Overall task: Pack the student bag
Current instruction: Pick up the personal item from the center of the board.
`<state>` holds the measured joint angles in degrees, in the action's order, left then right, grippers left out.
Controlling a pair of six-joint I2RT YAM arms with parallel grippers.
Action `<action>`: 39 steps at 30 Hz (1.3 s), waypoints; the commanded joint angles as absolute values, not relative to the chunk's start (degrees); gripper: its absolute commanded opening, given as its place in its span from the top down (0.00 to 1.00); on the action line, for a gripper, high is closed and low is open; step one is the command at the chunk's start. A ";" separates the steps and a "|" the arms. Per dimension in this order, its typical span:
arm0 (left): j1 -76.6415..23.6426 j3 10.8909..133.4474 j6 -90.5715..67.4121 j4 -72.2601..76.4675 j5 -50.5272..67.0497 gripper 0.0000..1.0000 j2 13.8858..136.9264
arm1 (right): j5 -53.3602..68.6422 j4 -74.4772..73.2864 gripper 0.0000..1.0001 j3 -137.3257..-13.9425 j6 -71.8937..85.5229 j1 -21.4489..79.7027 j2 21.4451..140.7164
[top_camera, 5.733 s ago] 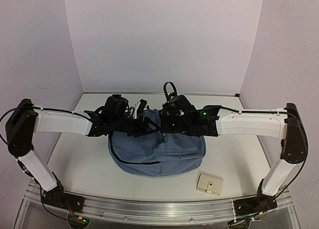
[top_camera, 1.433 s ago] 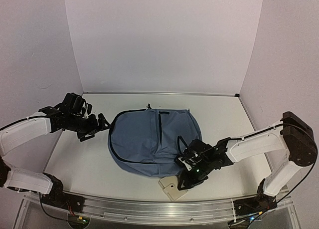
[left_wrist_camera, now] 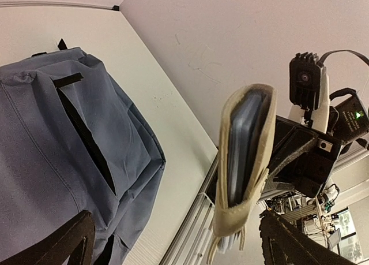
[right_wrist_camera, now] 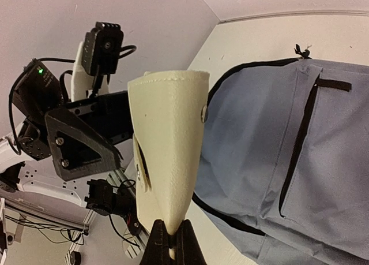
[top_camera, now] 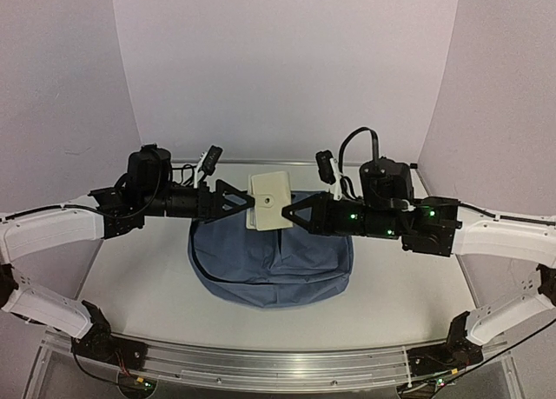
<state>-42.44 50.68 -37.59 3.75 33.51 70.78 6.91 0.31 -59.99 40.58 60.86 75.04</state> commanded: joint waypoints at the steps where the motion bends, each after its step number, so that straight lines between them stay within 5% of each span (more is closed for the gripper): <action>1: -42.79 52.30 -40.39 12.98 37.81 0.00 73.18 | 7.37 7.03 1.00 -62.29 40.60 61.02 77.03; 6: -42.89 51.96 -42.86 17.90 40.36 0.13 74.73 | 6.51 7.21 1.00 -61.88 40.41 61.00 77.83; 9: -42.89 51.36 -43.98 19.34 41.11 0.46 75.53 | 5.74 7.21 1.00 -61.62 40.46 61.01 78.25; 16: -42.89 50.12 -46.22 18.14 39.12 0.98 76.31 | 3.34 6.36 0.93 -62.39 39.62 61.02 80.17; 19: -42.68 50.67 -45.95 12.12 32.99 1.00 75.63 | -1.73 1.56 0.47 -64.09 38.37 61.01 81.55; 21: -42.13 51.43 -45.54 6.02 28.32 1.00 75.19 | -7.36 -3.78 0.34 -66.12 37.67 61.04 83.46; 31: -35.06 49.87 -47.68 -2.23 25.66 1.00 75.69 | -22.64 -21.24 0.32 -78.14 36.69 61.27 96.83; 39: -34.45 49.89 -46.67 -3.53 26.53 1.00 76.19 | -24.53 -23.06 0.45 -83.92 35.65 61.28 105.45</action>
<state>-34.70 49.72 -46.99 -4.20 26.29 75.94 -20.77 -20.66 -79.91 36.62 60.97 103.08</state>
